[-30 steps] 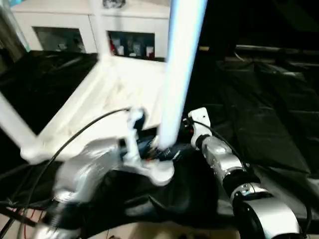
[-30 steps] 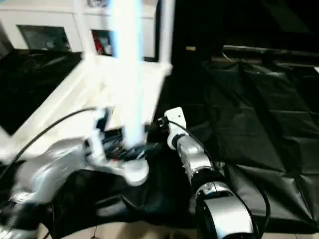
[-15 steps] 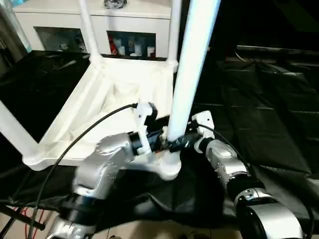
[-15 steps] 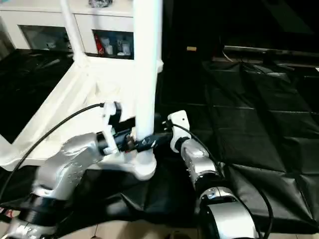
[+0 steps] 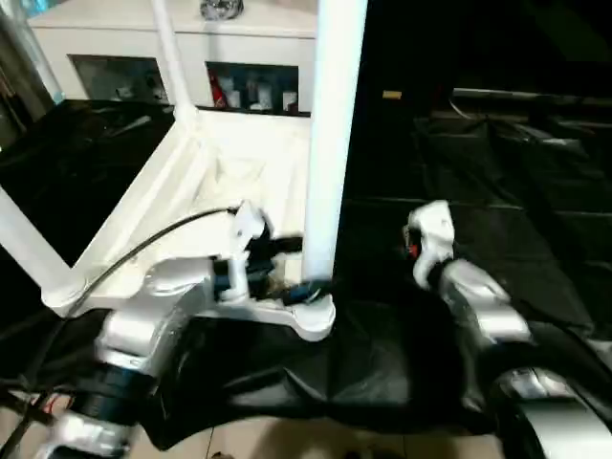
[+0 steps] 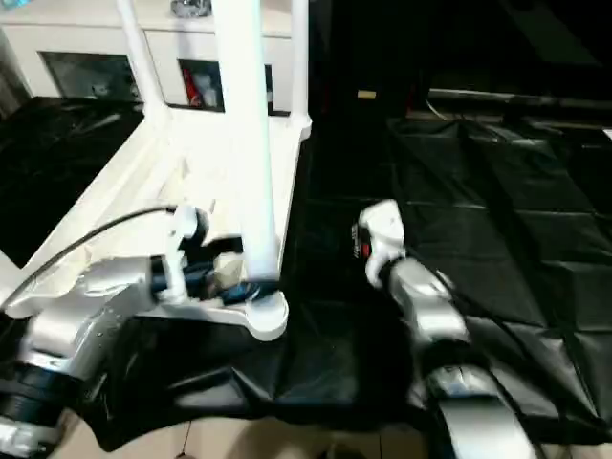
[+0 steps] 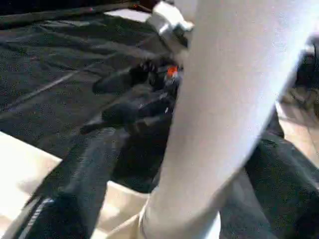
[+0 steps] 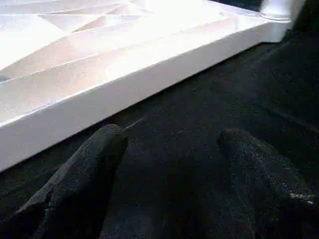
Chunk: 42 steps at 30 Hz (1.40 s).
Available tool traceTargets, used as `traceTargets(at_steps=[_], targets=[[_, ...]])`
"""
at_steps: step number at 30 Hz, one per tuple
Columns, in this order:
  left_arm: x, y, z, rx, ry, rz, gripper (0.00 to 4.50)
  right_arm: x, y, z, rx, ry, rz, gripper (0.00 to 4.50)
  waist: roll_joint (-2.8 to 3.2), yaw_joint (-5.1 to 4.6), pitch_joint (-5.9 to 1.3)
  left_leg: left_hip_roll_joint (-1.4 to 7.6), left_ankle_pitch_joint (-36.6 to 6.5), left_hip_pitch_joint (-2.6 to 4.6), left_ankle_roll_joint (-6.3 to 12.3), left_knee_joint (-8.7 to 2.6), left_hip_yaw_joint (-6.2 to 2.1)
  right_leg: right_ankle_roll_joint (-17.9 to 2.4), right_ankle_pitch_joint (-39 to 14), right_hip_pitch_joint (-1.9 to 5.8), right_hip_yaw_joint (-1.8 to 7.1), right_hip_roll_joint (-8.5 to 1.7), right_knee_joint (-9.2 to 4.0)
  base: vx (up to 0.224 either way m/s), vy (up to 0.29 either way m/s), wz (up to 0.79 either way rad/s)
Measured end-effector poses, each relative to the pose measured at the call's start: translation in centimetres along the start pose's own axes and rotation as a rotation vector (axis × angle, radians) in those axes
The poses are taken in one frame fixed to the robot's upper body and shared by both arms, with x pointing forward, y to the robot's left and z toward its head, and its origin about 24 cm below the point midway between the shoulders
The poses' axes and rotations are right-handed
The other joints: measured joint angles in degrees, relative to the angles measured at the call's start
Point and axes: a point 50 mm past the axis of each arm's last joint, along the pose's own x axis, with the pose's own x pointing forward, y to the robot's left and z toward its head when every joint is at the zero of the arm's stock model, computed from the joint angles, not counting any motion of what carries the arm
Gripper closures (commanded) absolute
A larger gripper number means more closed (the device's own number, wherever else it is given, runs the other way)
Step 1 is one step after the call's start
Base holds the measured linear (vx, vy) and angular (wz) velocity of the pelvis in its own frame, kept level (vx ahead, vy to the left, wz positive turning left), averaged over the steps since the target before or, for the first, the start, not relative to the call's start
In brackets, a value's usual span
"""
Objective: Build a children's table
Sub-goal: Rotate table base
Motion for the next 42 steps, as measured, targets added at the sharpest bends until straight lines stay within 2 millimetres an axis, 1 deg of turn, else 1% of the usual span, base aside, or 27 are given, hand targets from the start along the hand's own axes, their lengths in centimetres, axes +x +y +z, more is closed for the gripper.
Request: traceTargets(at_steps=[1,3,4,5,7,9,10,11,12,13,15,17,19,21,22,23,28,29,33,36,37,38,39,42], targets=[[-0.5,0.2,-0.4,0.007,0.038,-0.007,0.56,-0.3,0.1,0.3,-0.016,-0.001,0.04,1.02,0.0,0.01,0.0,0.0,0.0,0.04,0.0,-0.02,0.0,0.0,0.0,0.0,0.0,0.01,0.0,0.0,0.0,0.0],[-1.7,0.6,-1.1,0.003,0.108,-0.005,0.87,-1.1,0.2,0.7,-0.038,0.014,0.1,1.02,0.0,0.05,0.0,0.0,0.0,0.06,0.0,-0.04,-0.01,0.0,0.0,0.0,-0.01,0.01,-0.01,0.0,0.0,0.0],[-2.0,0.6,-1.4,0.006,0.134,-0.012,0.87,-1.5,0.2,0.7,-0.046,0.027,0.123,1.02,0.0,0.14,0.0,0.0,0.0,0.05,0.0,-0.04,-0.01,0.0,0.0,-0.01,0.0,0.01,-0.02,0.0,0.0,0.0],[-2.2,0.7,-1.6,0.011,0.163,-0.024,1.01,-1.8,0.4,0.7,-0.048,0.042,0.155,1.02,0.0,0.26,0.0,0.0,0.0,0.05,0.0,-0.04,-0.01,0.1,0.0,0.0,0.0,0.01,-0.05,0.0,0.0,0.0],[-2.5,0.7,-2.1,0.027,0.217,-0.056,1.01,-2.3,1.0,0.8,-0.057,0.064,0.227,1.02,0.02,0.52,0.01,0.0,0.0,0.06,0.0,-0.04,-0.01,0.1,0.0,0.0,0.01,0.01,-0.12,0.0,0.0,0.0],[-2.7,0.8,-2.7,0.031,0.26,-0.071,1.31,-2.5,1.5,0.9,-0.062,0.079,0.284,1.02,0.02,0.62,0.01,0.0,0.0,0.02,0.0,-0.03,0.0,0.0,0.0,0.0,0.02,0.01,-0.17,0.0,0.0,0.0],[-2.8,0.8,-2.9,0.03,0.271,-0.078,1.37,-2.6,1.6,0.9,-0.061,0.081,0.3,1.02,0.02,0.63,0.01,0.0,0.0,0.02,0.0,-0.03,0.0,-0.1,0.0,0.0,0.02,0.01,-0.2,0.0,0.0,0.0],[-2.8,0.8,-2.9,0.032,0.276,-0.081,1.37,-2.6,1.7,0.9,-0.058,0.083,0.307,1.02,0.02,0.67,0.01,0.0,0.0,0.02,0.0,-0.03,0.0,-0.1,0.0,0.0,0.03,0.0,-0.2,0.0,0.0,0.0],[-2.8,0.9,-3.0,0.039,0.289,-0.091,1.47,-2.8,1.9,1.0,-0.062,0.091,0.329,1.02,0.02,0.91,0.01,0.0,0.0,0.04,0.0,-0.04,0.01,-0.1,0.1,-0.01,0.01,0.0,-0.23,0.0,0.0,0.0],[-2.8,1.1,-2.9,0.049,0.294,-0.098,1.71,-3.1,2.0,1.1,-0.065,0.101,0.344,1.02,0.02,1.07,0.01,0.0,0.0,0.04,0.0,-0.04,0.0,-0.1,0.1,-0.01,0.01,0.0,-0.23,0.0,0.0,0.0],[-3.0,1.4,-2.7,0.078,0.312,-0.104,1.78,-3.3,2.5,1.3,-0.081,0.119,0.386,1.02,0.02,1.4,0.01,0.0,0.0,0.04,0.0,-0.07,0.0,-0.1,0.0,0.01,0.01,0.0,-0.27,0.0,0.0,0.0],[-3.1,1.8,-2.7,0.102,0.334,-0.111,1.87,-3.3,2.6,1.5,-0.083,0.126,0.398,1.02,0.02,1.43,0.01,0.0,0.0,0.02,0.0,-0.06,0.01,-0.1,0.0,0.01,0.02,-0.01,-0.28,0.0,0.0,0.0],[-3.1,1.9,-2.8,0.118,0.349,-0.12,2.14,-3.3,2.8,1.7,-0.091,0.133,0.41,1.02,0.01,1.46,0.01,0.0,0.0,0.0,0.0,-0.06,0.01,-0.1,0.0,0.02,0.03,-0.01,-0.3,0.0,0.0,0.0],[-3.2,1.9,-3.0,0.118,0.363,-0.13,2.23,-3.4,2.9,1.6,-0.089,0.147,0.423,1.02,0.01,1.48,0.01,0.0,0.0,-0.03,0.0,-0.06,0.01,-0.1,0.0,0.02,0.03,-0.01,-0.31,0.0,0.0,0.0],[-3.2,1.9,-3.1,0.119,0.368,-0.135,2.33,-3.5,3.0,1.5,-0.085,0.153,0.425,1.02,0.01,1.51,0.01,0.0,0.0,-0.06,0.0,-0.06,0.01,0.0,0.0,0.01,0.02,-0.01,-0.31,0.0,0.0,0.0],[-3.3,2.0,-3.2,0.117,0.375,-0.141,2.6,-3.6,3.1,1.4,-0.08,0.162,0.429,1.02,0.01,1.54,0.01,0.0,0.0,-0.06,0.0,-0.07,0.01,0.0,0.0,0.01,0.03,-0.01,-0.31,0.0,0.0,0.0],[-3.4,2.4,-3.0,0.135,0.4,-0.163,2.77,-3.5,3.4,1.4,-0.08,0.173,0.441,1.02,0.02,1.57,0.01,0.0,0.0,-0.05,0.0,-0.07,0.01,0.0,0.0,0.01,0.03,-0.02,-0.31,0.0,0.0,0.0],[-3.5,2.5,-2.9,0.141,0.405,-0.163,3.08,-3.5,3.4,1.4,-0.078,0.175,0.441,1.02,0.02,1.57,0.01,0.0,0.0,-0.05,0.0,-0.07,0.01,0.0,0.0,0.02,0.02,-0.02,-0.3,0.0,0.0,0.0],[-3.8,2.8,-3.2,0.137,0.423,-0.17,3.25,-3.7,3.4,1.2,-0.073,0.185,0.44,1.02,0.02,1.59,0.01,0.0,0.0,-0.06,0.0,-0.07,0.01,0.0,0.0,0.01,0.02,-0.02,-0.3,0.0,0.0,0.0],[-3.9,3.0,-3.4,0.141,0.441,-0.177,3.61,-3.9,3.5,1.1,-0.07,0.192,0.442,1.02,0.02,1.65,0.01,0.0,0.0,-0.06,0.0,-0.06,0.01,-0.1,0.0,0.01,0.03,-0.02,-0.31,0.0,0.0,0.0],[-3.9,3.0,-3.4,0.147,0.447,-0.182,3.61,-3.9,3.5,1.1,-0.07,0.192,0.442,1.02,0.02,1.66,0.01,-0.01,0.0,-0.06,0.0,-0.07,0.01,-0.1,0.0,0.02,0.02,-0.02,-0.32,0.0,0.0,0.0],[-3.9,3.1,-3.4,0.151,0.453,-0.184,3.84,-3.9,3.6,1.1,-0.07,0.192,0.442,1.02,0.02,1.66,0.01,-0.01,0.0,-0.05,0.0,-0.07,0.01,-0.1,0.0,0.02,0.03,-0.02,-0.31,0.0,0.0,0.0],[-3.9,3.1,-3.4,0.153,0.456,-0.186,3.84,-3.9,3.6,1.1,-0.07,0.193,0.442,1.02,0.02,1.66,0.01,0.0,0.0,-0.06,0.0,-0.07,0.01,-0.1,0.0,0.02,0.03,-0.02,-0.31,0.0,0.0,0.0],[-3.9,3.3,-3.3,0.159,0.463,-0.192,4.12,-3.8,3.6,1.1,-0.069,0.194,0.442,1.02,0.02,1.65,0.01,0.0,0.0,-0.06,0.0,-0.07,0.01,-0.1,0.0,0.03,0.03,-0.02,-0.3,0.0,0.0,0.0]])
